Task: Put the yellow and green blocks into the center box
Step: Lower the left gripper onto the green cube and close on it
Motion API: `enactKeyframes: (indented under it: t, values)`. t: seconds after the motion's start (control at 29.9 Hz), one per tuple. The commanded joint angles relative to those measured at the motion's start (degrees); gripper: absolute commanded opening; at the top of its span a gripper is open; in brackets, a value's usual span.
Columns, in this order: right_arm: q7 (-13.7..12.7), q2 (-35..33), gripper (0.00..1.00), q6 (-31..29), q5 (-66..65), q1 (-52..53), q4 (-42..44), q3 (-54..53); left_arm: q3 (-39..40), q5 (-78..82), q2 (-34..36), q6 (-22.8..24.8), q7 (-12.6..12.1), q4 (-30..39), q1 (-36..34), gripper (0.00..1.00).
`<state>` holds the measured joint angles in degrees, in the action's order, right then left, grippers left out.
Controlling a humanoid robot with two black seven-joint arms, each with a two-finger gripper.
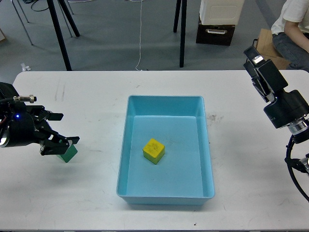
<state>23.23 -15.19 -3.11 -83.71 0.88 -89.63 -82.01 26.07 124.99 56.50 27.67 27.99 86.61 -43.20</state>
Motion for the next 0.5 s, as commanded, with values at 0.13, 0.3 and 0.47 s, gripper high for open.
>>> enactKeyframes:
  t: [0.13,0.3,0.47]
  values:
    - [0.24,-0.28,0.99,2.49,7.15,-6.85,0.69,-4.12,-7.09,0.01,-2.97,0.33,0.01,-4.34,-3.03,0.99]
    - [0.33,-0.28,0.99,4.16,8.3,-9.05,0.86,-4.21,-8.76,0.01,-3.94,0.33,0.01,-8.74,-3.03,0.99]
    - [0.41,-0.28,0.99,5.04,8.39,-9.41,0.86,-4.21,-9.46,0.01,-3.94,0.33,0.01,-11.46,-3.03,0.99]
